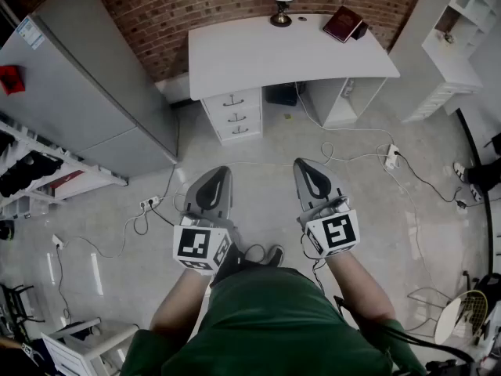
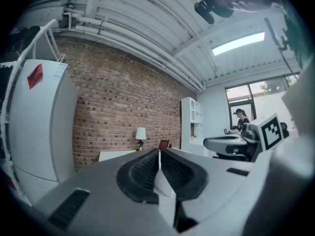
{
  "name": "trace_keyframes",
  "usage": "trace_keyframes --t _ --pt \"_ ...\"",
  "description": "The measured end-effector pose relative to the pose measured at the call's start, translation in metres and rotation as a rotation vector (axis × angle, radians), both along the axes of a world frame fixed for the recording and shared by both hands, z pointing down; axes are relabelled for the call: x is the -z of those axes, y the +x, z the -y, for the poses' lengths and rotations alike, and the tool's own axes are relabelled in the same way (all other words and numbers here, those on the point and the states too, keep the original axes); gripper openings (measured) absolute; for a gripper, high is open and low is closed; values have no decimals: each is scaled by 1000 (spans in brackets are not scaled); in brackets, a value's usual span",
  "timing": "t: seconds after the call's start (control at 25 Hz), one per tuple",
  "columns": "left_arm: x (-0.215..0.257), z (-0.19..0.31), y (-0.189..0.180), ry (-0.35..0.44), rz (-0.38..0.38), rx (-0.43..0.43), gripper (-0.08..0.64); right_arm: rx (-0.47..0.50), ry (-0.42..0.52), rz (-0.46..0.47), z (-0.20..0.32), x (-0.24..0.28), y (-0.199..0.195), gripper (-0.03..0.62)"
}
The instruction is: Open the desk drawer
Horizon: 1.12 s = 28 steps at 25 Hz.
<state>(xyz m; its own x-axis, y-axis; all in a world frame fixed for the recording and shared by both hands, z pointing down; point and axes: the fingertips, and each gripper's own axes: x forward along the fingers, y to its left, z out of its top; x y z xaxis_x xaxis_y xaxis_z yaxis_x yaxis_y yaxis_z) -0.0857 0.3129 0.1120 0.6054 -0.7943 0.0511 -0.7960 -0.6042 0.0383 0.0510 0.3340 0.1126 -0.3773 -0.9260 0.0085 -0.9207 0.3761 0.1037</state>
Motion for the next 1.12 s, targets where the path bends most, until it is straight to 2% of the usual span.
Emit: trace_keyframes --t 0.24,0.44,0.84,1.12 --pt "-3 -7 6 -12 13 16 10 22 -11 7 -5 -6 6 0" --pt "-15 8 -1 -46 23 35 10 59 -5 53 9 -8 1 2" --pt "-54 93 -13 -101 31 19 10 3 22 -94 82 -10 -2 2" --pt "-81 170 -25 -142 37 -41 10 -38 25 -238 142 -13 -20 2"
